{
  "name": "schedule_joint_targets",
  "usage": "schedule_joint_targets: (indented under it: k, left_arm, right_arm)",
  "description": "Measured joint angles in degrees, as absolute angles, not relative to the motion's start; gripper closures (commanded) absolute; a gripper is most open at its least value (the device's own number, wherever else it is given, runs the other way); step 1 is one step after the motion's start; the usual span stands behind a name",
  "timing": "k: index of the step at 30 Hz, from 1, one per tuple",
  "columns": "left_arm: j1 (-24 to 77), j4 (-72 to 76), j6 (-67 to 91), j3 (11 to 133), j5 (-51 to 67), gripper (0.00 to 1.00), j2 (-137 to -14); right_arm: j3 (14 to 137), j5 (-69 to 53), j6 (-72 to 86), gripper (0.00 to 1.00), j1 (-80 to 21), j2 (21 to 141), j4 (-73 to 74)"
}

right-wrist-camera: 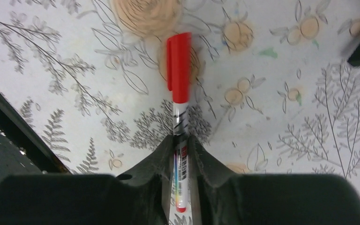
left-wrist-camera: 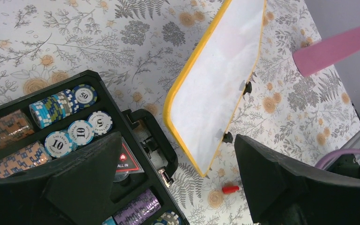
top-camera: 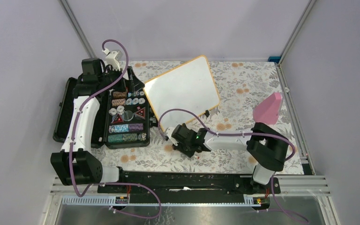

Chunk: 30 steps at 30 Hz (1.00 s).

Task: Write a sentence on the whiteboard
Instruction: Open the whiteboard marker at the center of the board.

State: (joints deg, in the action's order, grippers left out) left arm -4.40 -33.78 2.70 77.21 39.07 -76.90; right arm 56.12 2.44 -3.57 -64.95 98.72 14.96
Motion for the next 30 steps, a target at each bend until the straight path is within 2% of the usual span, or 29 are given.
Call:
schedule_joint_targets:
  k: [3,4,12,19,30]
  left_arm:
    - [-4.4,-34.15,1.98,77.21,40.49,0.01,-76.9]
    - [-4.4,-34.41,1.43,77.21,41.28,0.01,-76.9]
    - [-1.83,-42.87,-7.49,78.24,44.88,0.01,-76.93]
    - [6.42,-56.97,-23.09,80.97,45.78,0.01,-76.6]
    - [28.67,-66.11,-40.86,76.44,41.54,0.05,-66.87]
  right_arm:
    - [54.57,1.87,-3.84,0.98,-63.46,97.01,16.14]
    - [54.02,1.65,-3.88,1.0,-62.92,96.31,16.75]
    - [53.67,-5.82,-4.73,1.0,-56.75,88.51,20.73]
    - [62.11,-18.33,-5.32,1.0,-52.01,83.94,27.73]
    - [69.17,-45.84,-3.27,1.0,-44.14,83.24,35.38]
